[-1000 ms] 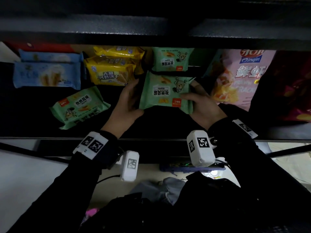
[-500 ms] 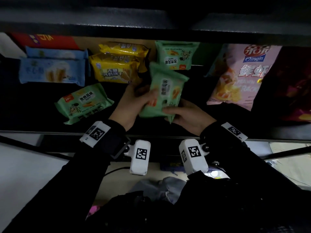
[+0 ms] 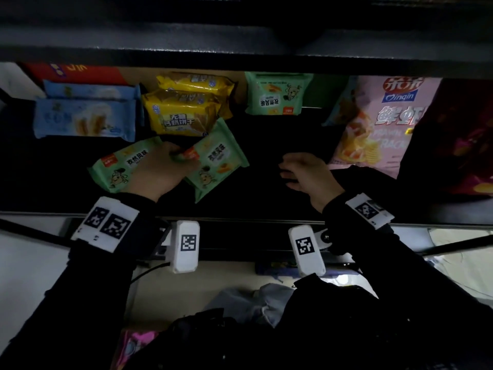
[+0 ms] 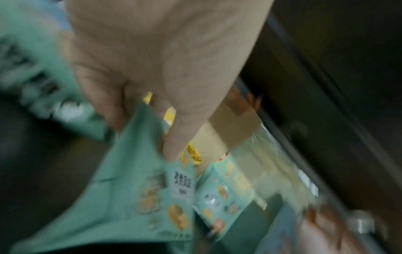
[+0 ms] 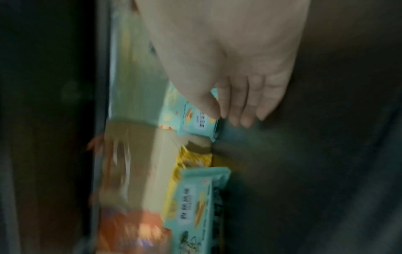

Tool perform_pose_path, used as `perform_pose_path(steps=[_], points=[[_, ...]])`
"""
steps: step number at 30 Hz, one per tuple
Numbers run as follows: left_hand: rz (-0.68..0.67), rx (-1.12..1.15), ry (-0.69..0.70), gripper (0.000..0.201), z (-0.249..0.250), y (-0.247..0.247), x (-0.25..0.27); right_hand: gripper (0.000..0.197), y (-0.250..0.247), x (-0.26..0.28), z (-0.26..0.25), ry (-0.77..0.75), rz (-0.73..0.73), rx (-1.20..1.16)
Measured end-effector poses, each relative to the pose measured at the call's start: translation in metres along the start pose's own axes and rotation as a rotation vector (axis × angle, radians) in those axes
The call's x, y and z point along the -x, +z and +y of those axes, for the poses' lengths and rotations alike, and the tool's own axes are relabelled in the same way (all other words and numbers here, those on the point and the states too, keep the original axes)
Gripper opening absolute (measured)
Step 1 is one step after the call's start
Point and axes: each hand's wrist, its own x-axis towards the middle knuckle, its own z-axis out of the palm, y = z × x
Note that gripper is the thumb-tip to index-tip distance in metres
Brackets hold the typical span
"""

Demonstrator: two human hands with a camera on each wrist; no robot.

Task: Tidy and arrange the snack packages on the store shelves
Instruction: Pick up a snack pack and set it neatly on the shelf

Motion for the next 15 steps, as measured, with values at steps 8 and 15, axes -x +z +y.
perform_pose_path(steps=[8,15], points=[[0.245,-0.455,0.128,0.040,0.001,0.017,-0.004,0.044,-0.006,0.003,0.010,-0.421,-0.056,0.915],[0.236,-0.177,0.493,0.036,0.071,0.023,-0.018,0.050,-0.019,0.007,0.020,-0.468,-0.109,0.852]])
